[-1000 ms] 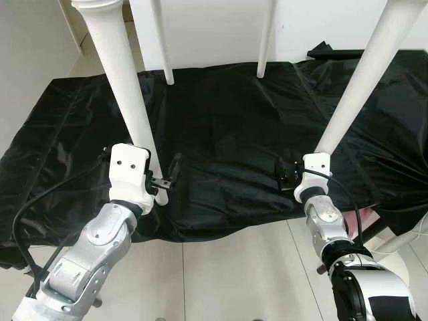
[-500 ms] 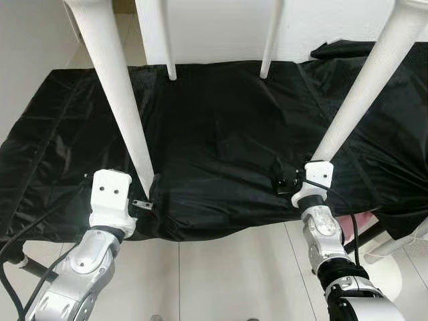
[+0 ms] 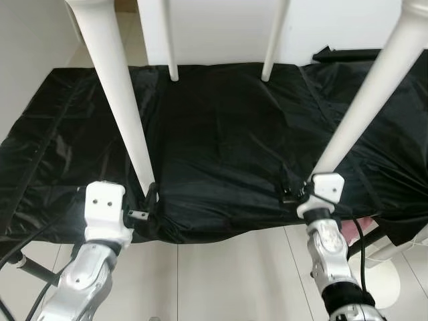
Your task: Building children table
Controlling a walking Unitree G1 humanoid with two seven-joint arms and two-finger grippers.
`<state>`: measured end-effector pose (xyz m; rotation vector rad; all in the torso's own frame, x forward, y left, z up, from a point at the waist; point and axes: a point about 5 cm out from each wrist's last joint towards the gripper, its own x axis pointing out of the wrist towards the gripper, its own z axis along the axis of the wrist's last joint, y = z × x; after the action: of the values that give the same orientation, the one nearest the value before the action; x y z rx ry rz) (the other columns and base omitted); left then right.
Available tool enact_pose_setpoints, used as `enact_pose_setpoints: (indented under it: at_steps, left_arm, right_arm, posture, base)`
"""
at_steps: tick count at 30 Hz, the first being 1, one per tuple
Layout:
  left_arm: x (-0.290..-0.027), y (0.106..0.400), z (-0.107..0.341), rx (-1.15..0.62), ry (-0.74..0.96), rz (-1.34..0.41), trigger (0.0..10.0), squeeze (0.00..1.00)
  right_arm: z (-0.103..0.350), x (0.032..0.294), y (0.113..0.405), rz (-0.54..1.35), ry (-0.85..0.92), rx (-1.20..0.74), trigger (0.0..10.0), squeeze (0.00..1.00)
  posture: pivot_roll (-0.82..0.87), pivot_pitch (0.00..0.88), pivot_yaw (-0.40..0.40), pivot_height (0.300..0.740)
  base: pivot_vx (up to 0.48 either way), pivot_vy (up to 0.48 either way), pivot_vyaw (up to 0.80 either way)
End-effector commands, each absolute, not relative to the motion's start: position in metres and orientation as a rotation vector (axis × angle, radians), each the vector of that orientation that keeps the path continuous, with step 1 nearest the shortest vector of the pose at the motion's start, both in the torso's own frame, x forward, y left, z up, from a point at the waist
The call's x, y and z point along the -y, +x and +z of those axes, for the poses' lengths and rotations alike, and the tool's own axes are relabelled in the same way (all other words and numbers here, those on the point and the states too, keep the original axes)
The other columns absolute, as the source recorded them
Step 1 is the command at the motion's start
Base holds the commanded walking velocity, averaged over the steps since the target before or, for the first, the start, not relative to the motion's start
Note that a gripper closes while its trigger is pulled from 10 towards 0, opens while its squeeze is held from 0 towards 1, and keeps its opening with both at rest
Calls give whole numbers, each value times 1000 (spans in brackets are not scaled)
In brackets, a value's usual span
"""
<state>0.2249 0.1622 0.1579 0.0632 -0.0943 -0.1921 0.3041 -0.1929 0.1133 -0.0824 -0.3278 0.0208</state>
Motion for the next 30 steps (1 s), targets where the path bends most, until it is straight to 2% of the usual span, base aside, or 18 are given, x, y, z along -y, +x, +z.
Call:
enact_pose_setpoints:
  at_steps: [1,3,5,14,17,20,22,24,26,30]
  left_arm:
    - [-166,225,159,101,61,-117,10000,0]
    - [-161,218,144,50,77,-204,10000,0]
    - [-159,216,139,36,81,-234,10000,0]
    - [-158,209,127,6,84,-278,10000,0]
    - [-155,203,122,-3,125,-357,10000,0]
    - [-155,203,122,-3,125,-357,10000,0]
    - [-153,199,118,-5,154,-447,10000,0]
    - [-153,199,118,-5,154,-447,10000,0]
    - [-154,198,115,-5,187,-511,10000,0]
    - [-154,198,115,-5,187,-511,10000,0]
  right_arm:
    - [113,191,304,26,-81,323,10000,0]
    - [103,195,283,-33,-70,298,10000,0]
    - [100,196,275,-70,-54,291,10000,0]
    - [100,191,251,-114,51,319,10000,0]
    - [96,183,240,-23,-26,326,10000,0]
    - [96,183,240,-23,-26,326,10000,0]
    - [88,178,226,95,-83,297,10000,0]
    - [88,178,226,95,-83,297,10000,0]
    - [79,180,216,199,-137,246,10000,0]
    - [79,180,216,199,-137,246,10000,0]
  posture:
    - [74,82,3,740]
    - [62,89,12,740]
    - [57,93,19,740]
    - [57,95,20,740]
    - [51,101,21,740]
    - [51,101,21,740]
    - [40,99,27,740]
    - [40,99,27,740]
    - [35,98,31,740]
    - [35,98,31,740]
  base:
    - [0,0,0]
    - [0,0,0]
    - [0,0,0]
    - [0,0,0]
    - [0,0,0]
    - [0,0,0]
    - [0,0,0]
    - [0,0,0]
    - [0,0,0]
    - [0,0,0]
